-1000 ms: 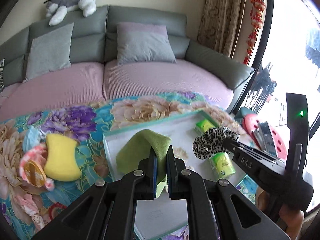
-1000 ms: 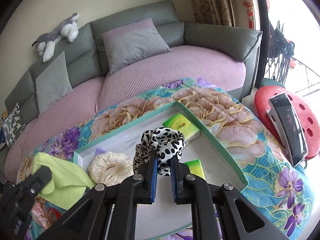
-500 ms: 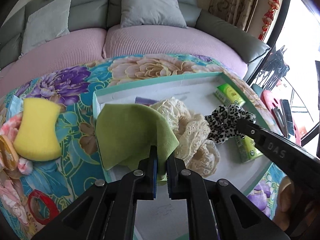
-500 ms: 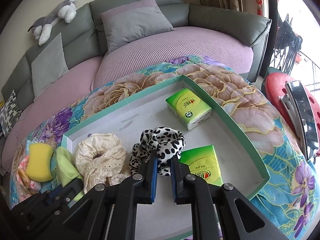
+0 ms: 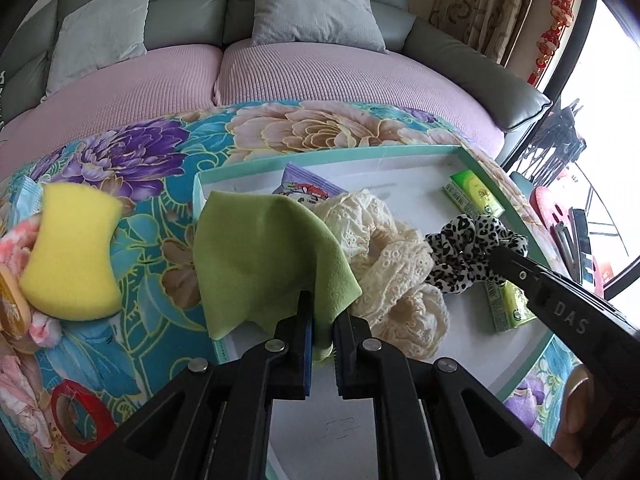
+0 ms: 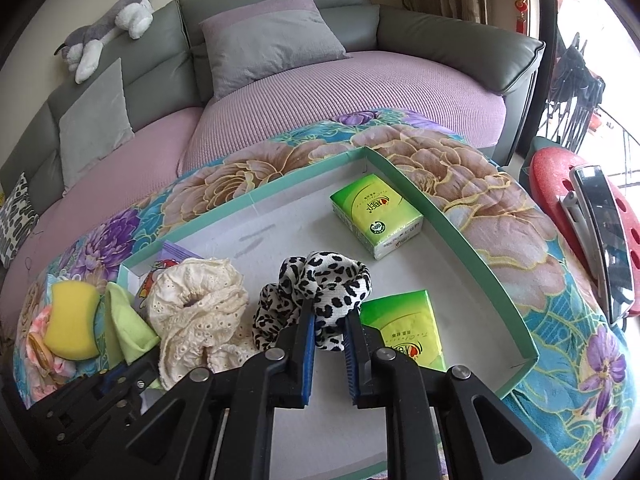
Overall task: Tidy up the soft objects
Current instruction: 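Carry the green cloth and scrunchie over the tray and open both tools, then move both open tools back from the tray toward the pile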
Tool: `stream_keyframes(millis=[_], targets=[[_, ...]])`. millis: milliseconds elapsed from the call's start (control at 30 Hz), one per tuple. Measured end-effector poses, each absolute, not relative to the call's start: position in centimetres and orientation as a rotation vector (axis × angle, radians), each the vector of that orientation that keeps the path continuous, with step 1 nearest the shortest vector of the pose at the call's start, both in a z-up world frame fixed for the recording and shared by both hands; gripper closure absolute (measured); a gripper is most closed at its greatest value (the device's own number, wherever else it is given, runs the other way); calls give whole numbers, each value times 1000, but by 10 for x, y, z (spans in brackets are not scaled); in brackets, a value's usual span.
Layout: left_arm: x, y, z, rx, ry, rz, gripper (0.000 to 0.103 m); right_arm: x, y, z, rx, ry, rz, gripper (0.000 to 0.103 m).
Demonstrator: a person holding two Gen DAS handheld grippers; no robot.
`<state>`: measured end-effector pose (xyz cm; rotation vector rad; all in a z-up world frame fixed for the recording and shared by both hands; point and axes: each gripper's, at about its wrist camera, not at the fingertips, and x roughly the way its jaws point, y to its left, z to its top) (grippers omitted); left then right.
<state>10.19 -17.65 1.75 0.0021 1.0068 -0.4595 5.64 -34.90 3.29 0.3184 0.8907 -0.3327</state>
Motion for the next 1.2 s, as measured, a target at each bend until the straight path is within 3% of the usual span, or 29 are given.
stream_keyframes(millis=[100,267,300,367,433,500,600,700,1200], targets=[[100,-173,25,6,1000,-459,90,56,-348,34,307,891,-342,87],[95,-164,40,-1,966,-451,74,57,-348,34,294,909,-355,86],[95,-163,43,-3,959,-448,71,57,-348,34,291,910,-356,82],[93,-159,48,-3,945,-440,54,57,-347,34,286,912,-361,74],[93,-156,52,-4,931,-427,44,57,-347,34,275,918,-370,52],[94,-153,55,-3,919,-402,33,57,-346,35,262,921,-384,38],[95,-146,58,0,888,-363,28,55,-344,39,233,907,-414,37],[97,-138,56,14,877,-306,14,54,-345,40,234,907,-413,37],[104,-94,55,-43,870,-141,13,57,-338,40,198,912,-417,37]])
